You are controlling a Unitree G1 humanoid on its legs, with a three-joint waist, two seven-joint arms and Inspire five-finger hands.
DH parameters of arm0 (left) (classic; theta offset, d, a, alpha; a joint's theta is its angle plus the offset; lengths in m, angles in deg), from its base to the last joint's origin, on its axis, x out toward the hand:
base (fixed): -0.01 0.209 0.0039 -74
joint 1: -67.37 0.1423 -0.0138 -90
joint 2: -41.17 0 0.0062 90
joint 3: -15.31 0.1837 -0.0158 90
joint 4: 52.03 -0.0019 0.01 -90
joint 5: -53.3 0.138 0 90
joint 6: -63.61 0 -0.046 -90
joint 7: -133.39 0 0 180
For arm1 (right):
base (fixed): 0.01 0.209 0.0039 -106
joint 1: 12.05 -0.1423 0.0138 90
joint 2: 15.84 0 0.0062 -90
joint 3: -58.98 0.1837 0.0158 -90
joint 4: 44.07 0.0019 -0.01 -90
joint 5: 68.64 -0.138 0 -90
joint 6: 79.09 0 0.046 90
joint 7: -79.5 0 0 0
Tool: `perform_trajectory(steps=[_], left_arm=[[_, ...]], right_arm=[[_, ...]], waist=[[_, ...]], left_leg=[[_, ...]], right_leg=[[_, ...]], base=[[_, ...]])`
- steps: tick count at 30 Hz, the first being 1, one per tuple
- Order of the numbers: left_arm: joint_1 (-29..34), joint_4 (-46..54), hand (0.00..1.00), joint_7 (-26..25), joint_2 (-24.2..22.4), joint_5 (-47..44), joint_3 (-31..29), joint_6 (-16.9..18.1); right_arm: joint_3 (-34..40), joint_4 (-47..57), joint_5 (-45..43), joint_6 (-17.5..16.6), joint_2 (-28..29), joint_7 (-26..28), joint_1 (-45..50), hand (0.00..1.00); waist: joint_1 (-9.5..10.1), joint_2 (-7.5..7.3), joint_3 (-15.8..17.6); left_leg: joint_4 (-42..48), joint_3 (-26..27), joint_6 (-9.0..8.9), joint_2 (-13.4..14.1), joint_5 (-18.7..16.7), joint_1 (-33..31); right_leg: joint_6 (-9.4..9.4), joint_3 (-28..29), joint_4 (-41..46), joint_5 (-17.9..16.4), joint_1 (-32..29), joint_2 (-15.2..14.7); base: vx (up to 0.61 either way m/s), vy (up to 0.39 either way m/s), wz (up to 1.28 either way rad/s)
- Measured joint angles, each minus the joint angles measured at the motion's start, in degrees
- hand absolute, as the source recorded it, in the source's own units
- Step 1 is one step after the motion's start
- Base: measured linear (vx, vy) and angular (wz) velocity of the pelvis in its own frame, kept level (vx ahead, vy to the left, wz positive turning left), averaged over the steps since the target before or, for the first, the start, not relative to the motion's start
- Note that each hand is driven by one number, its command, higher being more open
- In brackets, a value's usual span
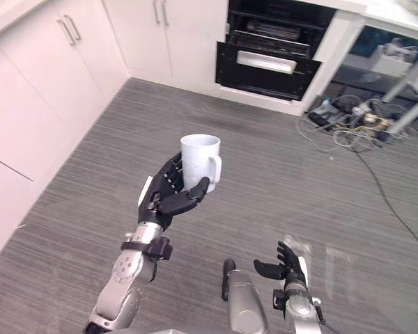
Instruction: Walk over to the sink, pick up the cup, carry it to the dishwasher, place the cup inside the dishwasher, then close the dishwasher door
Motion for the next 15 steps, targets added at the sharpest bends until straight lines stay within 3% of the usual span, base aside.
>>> perform_trajectory(steps=[1, 2, 3, 4, 5, 7, 8, 9, 10, 11, 12, 13, 14, 15], left_arm=[[-0.04, 0.05, 0.3, 0.64, -1.04, 0.02, 0.36, 0.17], [1.1, 0.3, 0.3, 0.65, -2.02, -0.02, 0.25, 0.33], [1.13, 0.3, 0.3, 0.65, -2.1, -0.02, 0.25, 0.31], [1.14, 0.29, 0.3, 1.0, -2.03, -0.02, 0.61, 0.3], [1.26, 0.23, 0.3, 1.36, -1.54, -0.03, 0.67, 0.28], [2.13, 0.12, 0.3, 1.68, -0.84, -0.07, 0.25, 0.27], [2.26, -0.03, 0.3, 1.68, -0.68, -0.07, 0.03, 0.27], [2.86, -0.05, 0.3, 1.61, -0.51, -0.06, -0.59, 0.26], [3.28, 0.02, 0.3, 1.55, -0.52, -0.05, -0.99, 0.22], [4.03, 0.46, 0.3, 1.45, -0.51, -0.02, -1.21, 0.19], [4.87, 0.81, 0.3, 1.32, -0.51, 0.0, -1.18, 0.16], [5.2, 1.1, 0.3, 1.13, 0.13, 0.01, -1.85, -0.02], [5.01, 1.37, 0.3, 1.11, 0.07, 0.07, -2.01, -0.34], [4.92, 1.42, 0.3, 1.1, 0.07, 0.1, -2.03, -0.46]], right_arm=[[-0.35, 3.29, 0.01, -0.02, 0.16, -0.23, 2.18, 0.9], [-0.86, 4.49, -0.09, -0.04, 0.1, -0.32, 2.73, 0.9], [-0.85, 4.61, -0.17, -0.04, 0.64, -0.53, 2.37, 0.9], [-0.99, 4.61, -0.26, -0.04, 1.4, -1.06, 1.17, 0.9], [-1.11, 4.38, -0.26, -0.05, 1.44, -1.2, 0.76, 0.9], [-1.0, 3.28, -0.32, -0.14, 1.32, -1.31, -0.42, 0.9], [-0.83, 3.05, -0.32, -0.14, 1.23, -1.39, -0.58, 0.9], [-0.73, 2.14, -0.31, -0.14, 0.98, -1.51, -1.32, 0.9], [-0.73, 1.52, -0.28, -0.15, 0.52, -1.52, -1.75, 0.9], [-0.86, 0.94, -0.22, -0.16, 0.18, -1.53, -1.84, 0.9], [-1.1, 0.44, -0.18, -0.13, 0.18, -1.53, -1.91, 0.9], [-1.54, -0.4, -0.21, -0.07, 1.07, -1.58, -2.36, 0.9], [-2.1, -0.35, -0.14, -0.18, 0.99, -1.45, -2.02, 0.9], [-2.68, -1.0, -0.08, -0.14, 0.98, -1.37, -1.87, 0.9]], waist=[[0.59, 0.53, 0.3], [2.1, 1.95, 0.1], [2.4, 1.98, 0.15], [2.6, 1.09, 0.7], [2.82, 0.56, 1.02], [4.75, -1.14, 1.23], [5.14, -1.28, 1.32], [5.49, -1.66, 1.45], [6.05, -2.01, 1.43], [6.71, -2.18, 1.31], [7.05, -2.44, 1.02], [6.34, -3.77, 0.61], [5.73, -4.15, 0.33], [6.01, -5.0, 0.19]], left_leg=[[15.1, 4.9, 0.43, 4.32, 6.33, -4.12], [27.41, 8.39, 2.72, 10.66, 9.23, -8.6], [31.75, 9.82, 3.55, 12.67, 7.88, -11.28], [36.11, 12.16, 6.09, 14.49, 4.92, -16.67], [36.18, 13.33, 6.76, 14.59, 3.04, -19.04], [26.85, 18.08, 6.56, 13.39, -1.99, -26.05], [22.4, 18.21, 6.19, 12.59, -2.29, -27.25], [11.33, 17.69, 4.96, 9.87, -1.39, -29.05], [-1.92, 15.81, 4.03, 6.34, 2.71, -29.88], [-10.04, 13.15, 4.72, 3.58, 12.82, -29.13], [-9.87, 11.94, 7.19, 2.36, 17.35, -28.24], [-5.98, 12.28, 7.09, 1.29, 13.55, -28.61], [-1.9, 11.84, 8.56, 1.22, 9.85, -29.95], [1.61, 12.52, 8.96, 0.8, 5.1, -29.8]], right_leg=[[-1.66, -2.23, -3.83, -2.66, 5.51, 0.91], [-2.43, -1.75, -5.52, -4.52, 9.17, 3.77], [-2.72, -1.67, -6.43, -5.27, 10.88, 4.36], [-3.25, -1.53, -9.66, -6.62, 15.15, 4.57], [-3.15, -1.14, -11.84, -6.67, 17.44, 4.48], [-1.89, 0.8, -18.76, -6.02, 25.15, 3.19], [-1.5, 1.16, -20.16, -5.92, 27.07, 2.83], [-0.97, 2.04, -22.37, -6.1, 30.21, 1.69], [0.89, 3.44, -23.53, -7.25, 32.79, 0.2], [3.3, 5.61, -23.99, -9.2, 34.89, -0.72], [4.03, 6.95, -24.21, -9.82, 35.88, -1.52], [3.97, 7.64, -23.72, -10.09, 36.88, -3.44], [3.98, 8.27, -21.07, -10.15, 36.1, -4.1], [4.46, 10.24, -13.35, -10.44, 33.63, -5.24]], base=[[0.53, -0.316, 0.03], [0.47, -0.23, -0.07], [0.61, -0.221, -0.21], [0.44, -0.091, 0.04], [0.55, -0.104, -0.06], [0.56, -0.042, -0.35], [0.59, 0.033, -0.46], [0.73, 0.152, -0.53], [0.85, 0.239, -0.77], [0.74, 0.27, -0.83], [0.5, 0.227, -0.64], [0.51, 0.241, -0.22], [0.63, 0.31, -0.02], [0.76, 0.355, -0.06]])
